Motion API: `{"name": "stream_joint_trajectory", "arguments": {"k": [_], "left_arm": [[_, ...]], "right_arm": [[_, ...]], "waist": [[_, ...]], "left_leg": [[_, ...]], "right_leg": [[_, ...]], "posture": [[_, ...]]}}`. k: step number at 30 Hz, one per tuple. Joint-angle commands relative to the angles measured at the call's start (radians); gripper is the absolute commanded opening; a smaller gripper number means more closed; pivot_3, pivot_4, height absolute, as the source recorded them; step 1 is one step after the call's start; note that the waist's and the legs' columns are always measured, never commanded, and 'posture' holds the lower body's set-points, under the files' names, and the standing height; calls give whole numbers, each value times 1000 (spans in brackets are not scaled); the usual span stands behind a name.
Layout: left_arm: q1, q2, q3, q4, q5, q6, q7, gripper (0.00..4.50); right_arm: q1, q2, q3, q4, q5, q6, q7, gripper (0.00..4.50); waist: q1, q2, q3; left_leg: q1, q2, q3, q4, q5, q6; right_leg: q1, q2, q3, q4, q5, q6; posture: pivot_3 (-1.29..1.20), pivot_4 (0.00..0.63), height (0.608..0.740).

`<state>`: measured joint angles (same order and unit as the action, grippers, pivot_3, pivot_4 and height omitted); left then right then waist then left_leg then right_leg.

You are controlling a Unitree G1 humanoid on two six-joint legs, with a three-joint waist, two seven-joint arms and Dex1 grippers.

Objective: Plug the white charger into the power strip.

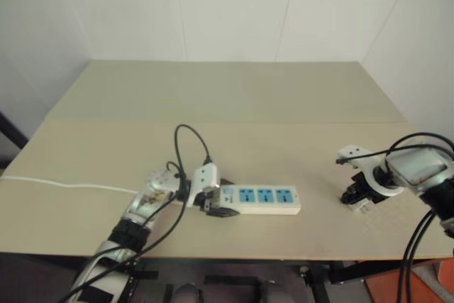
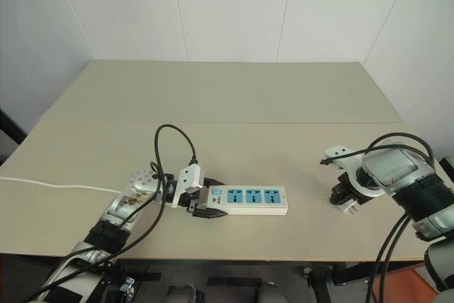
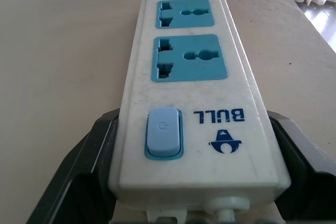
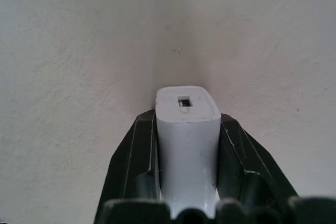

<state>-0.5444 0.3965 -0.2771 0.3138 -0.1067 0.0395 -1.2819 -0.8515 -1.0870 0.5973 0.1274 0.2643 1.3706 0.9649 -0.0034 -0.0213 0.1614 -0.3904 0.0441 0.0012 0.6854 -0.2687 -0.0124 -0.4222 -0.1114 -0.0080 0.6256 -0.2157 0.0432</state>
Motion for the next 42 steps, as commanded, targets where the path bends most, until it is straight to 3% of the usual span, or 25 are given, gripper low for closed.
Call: {"name": "stream_joint_trajectory", "arguments": {"k": [1,3,6,12,14,17,23,28,42], "left_arm": [[7,10,-17,-8,4,7,-4,3328],[4,10,-17,-4,4,7,-3,3328],[-2,9,-18,7,6,3,-5,3328],[-29,12,-21,50,10,-15,-12,3328],[-38,14,-21,66,9,-22,-16,3328],[-49,17,-23,85,10,-31,-20,3328],[-61,22,-20,103,6,-40,-26,3328],[-77,33,-19,125,13,-52,-31,3328],[-40,61,-23,78,15,-43,-21,3328]], "right_arm": [[5,-6,-30,-15,-11,-8,4,1095],[0,-10,-55,-29,-8,-18,6,1095],[-13,35,-218,-26,24,-97,-25,1095],[18,333,-745,-88,158,-294,-232,1095],[111,442,-822,-207,164,-453,-294,1095],[193,583,-885,-293,253,-519,-306,1095],[350,666,-715,-328,243,-823,-73,1095],[372,711,-628,-217,225,-1018,72,1095],[356,733,-499,14,131,-1268,229,1095]], "waist": [[0,0,0],[0,0,0],[0,0,0],[-2,0,0],[3,-1,0],[1,-1,0],[-7,0,0],[-11,0,0],[-15,0,0]], "left_leg": [[0,0,0,0,0,0],[0,0,0,0,0,0],[0,0,0,0,0,0],[1,0,-1,0,0,0],[0,1,-1,0,0,0],[-1,1,-2,0,0,0],[2,0,-1,0,0,0],[3,0,-1,0,0,0],[3,1,-1,0,0,0]], "right_leg": [[0,0,0,0,0,0],[0,0,0,0,0,0],[0,0,0,0,0,0],[1,1,-1,1,0,0],[2,1,-2,3,0,0],[2,1,-2,4,0,1],[3,1,-1,2,0,1],[3,1,0,2,0,1],[2,2,0,3,0,1]], "posture": [[0,150,740],[0,150,740],[0,150,740],[0,150,740],[0,150,740],[0,150,740],[0,150,740],[0,150,740],[0,150,740]]}}
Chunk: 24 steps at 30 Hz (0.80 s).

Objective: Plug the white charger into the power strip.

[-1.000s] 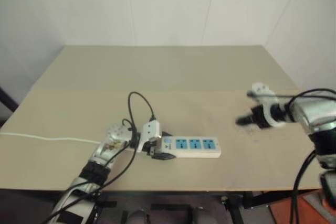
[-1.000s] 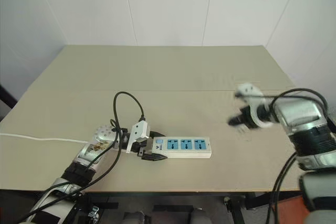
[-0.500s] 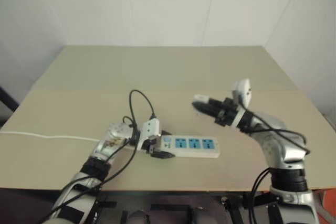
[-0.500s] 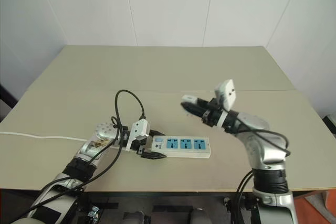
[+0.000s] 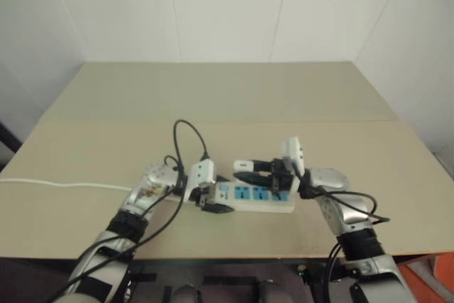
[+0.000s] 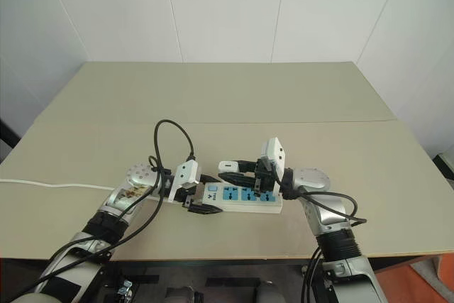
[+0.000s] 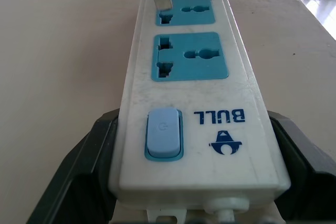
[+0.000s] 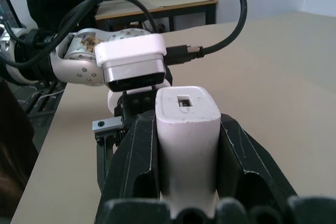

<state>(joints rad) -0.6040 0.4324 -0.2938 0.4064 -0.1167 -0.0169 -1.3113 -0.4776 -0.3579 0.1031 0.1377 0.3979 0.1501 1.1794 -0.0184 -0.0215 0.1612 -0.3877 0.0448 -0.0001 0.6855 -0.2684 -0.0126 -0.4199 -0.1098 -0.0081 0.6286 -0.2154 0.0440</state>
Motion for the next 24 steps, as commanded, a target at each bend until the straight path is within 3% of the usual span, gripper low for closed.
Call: {"name": "stream_joint_trajectory", "arguments": {"k": [1,24], "left_arm": [[23,26,-7,-18,25,14,11,3328],[56,40,-16,-75,19,41,19,3328]], "right_arm": [[-19,7,-2,10,-2,-51,15,1095],[-51,38,27,144,-47,-142,22,1095]], "waist": [[0,0,0],[1,0,0]], "left_leg": [[0,0,0,0,0,0],[0,0,0,0,0,0]], "right_leg": [[0,0,0,0,0,0],[0,0,0,0,0,0]], "posture": [[0,150,740],[0,150,740]]}}
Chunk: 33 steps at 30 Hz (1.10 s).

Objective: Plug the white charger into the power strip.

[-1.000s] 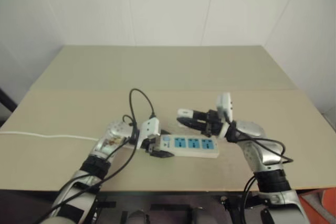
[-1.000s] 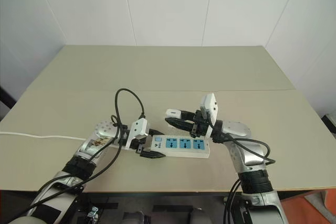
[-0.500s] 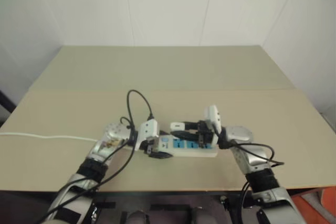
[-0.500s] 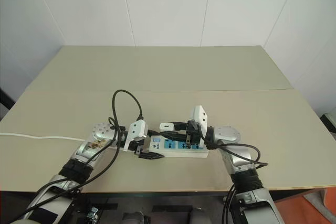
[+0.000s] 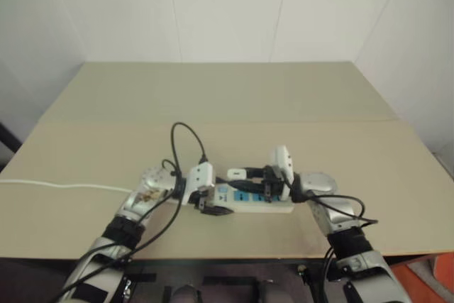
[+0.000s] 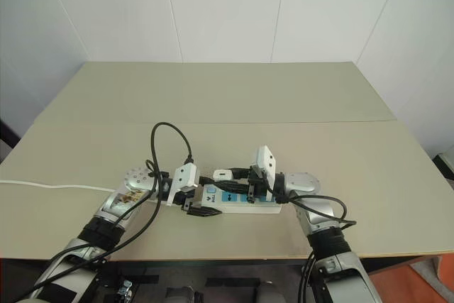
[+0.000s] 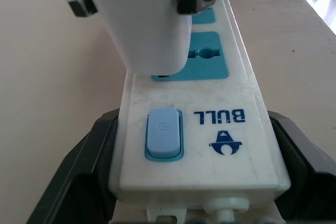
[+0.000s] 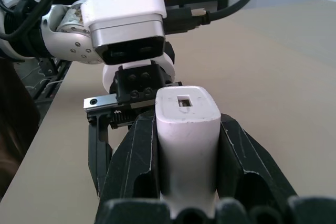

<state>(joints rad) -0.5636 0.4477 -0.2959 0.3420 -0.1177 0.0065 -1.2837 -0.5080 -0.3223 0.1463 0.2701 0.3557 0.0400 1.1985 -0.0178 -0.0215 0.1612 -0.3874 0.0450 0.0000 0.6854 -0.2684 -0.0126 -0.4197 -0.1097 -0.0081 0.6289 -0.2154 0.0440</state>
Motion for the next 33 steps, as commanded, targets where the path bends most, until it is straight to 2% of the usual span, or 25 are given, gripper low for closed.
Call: {"name": "stream_joint_trajectory", "arguments": {"k": [1,18,28,33], "left_arm": [[15,25,-14,-12,20,18,-9,3328],[26,36,-13,-28,20,29,-7,3328],[20,39,-15,-24,20,28,-7,3328],[18,40,-13,-22,21,29,-6,3328]], "right_arm": [[-23,2,-15,18,-7,-38,4,1095],[14,-50,-1,16,-12,-39,59,1095],[58,-45,17,-42,-14,-5,30,1095],[65,-43,15,2,-28,-41,24,1095]], "waist": [[0,0,0],[3,0,0],[3,0,0],[3,0,0]], "left_leg": [[0,0,0,0,0,0],[0,0,0,0,0,0],[0,0,0,0,0,0],[0,0,0,0,0,0]], "right_leg": [[0,0,0,0,0,0],[0,0,0,0,0,0],[1,0,0,0,0,0],[1,0,0,0,0,0]], "posture": [[0,150,740],[0,150,740],[0,150,740],[0,150,740]]}}
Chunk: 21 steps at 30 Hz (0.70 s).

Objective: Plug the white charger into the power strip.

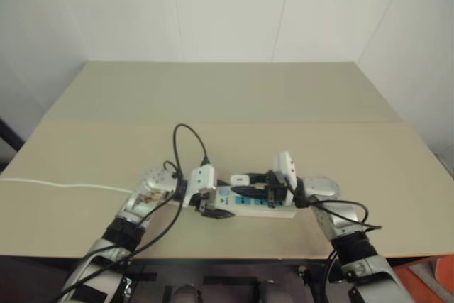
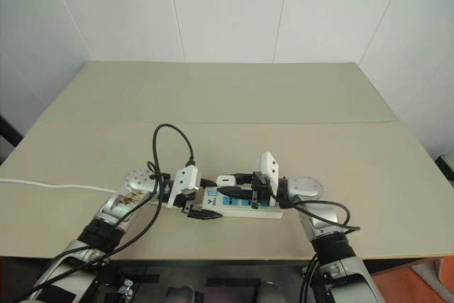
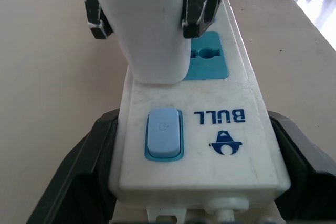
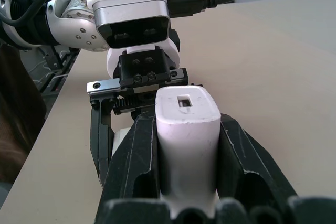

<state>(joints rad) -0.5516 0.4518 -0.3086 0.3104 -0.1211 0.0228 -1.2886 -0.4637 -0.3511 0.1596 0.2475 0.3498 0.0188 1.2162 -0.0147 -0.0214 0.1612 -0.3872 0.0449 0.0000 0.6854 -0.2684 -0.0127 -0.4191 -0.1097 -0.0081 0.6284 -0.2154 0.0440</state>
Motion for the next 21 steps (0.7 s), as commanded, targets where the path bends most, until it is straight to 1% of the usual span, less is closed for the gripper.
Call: {"name": "stream_joint_trajectory", "arguments": {"k": [1,6,16,21], "left_arm": [[8,39,1,7,24,15,0,3328],[21,57,9,-2,21,21,2,3328],[36,73,15,-21,11,36,16,3328],[38,79,16,-23,8,38,17,3328]], "right_arm": [[23,-17,-4,44,-30,-34,3,1095],[24,-44,-24,106,-38,-73,3,1095],[46,-92,-35,145,-44,-98,18,1095],[49,-108,-31,157,-43,-104,27,1095]], "waist": [[0,0,0],[0,0,0],[2,0,0],[3,0,0]], "left_leg": [[0,0,0,0,0,0],[2,0,0,0,0,0],[4,0,0,0,0,0],[9,0,0,-1,0,0]], "right_leg": [[0,0,0,0,0,0],[2,0,0,-1,0,0],[5,0,0,-2,0,0],[10,0,-1,-4,0,0]], "posture": [[0,150,740],[0,150,740],[0,150,740],[0,150,740]]}}
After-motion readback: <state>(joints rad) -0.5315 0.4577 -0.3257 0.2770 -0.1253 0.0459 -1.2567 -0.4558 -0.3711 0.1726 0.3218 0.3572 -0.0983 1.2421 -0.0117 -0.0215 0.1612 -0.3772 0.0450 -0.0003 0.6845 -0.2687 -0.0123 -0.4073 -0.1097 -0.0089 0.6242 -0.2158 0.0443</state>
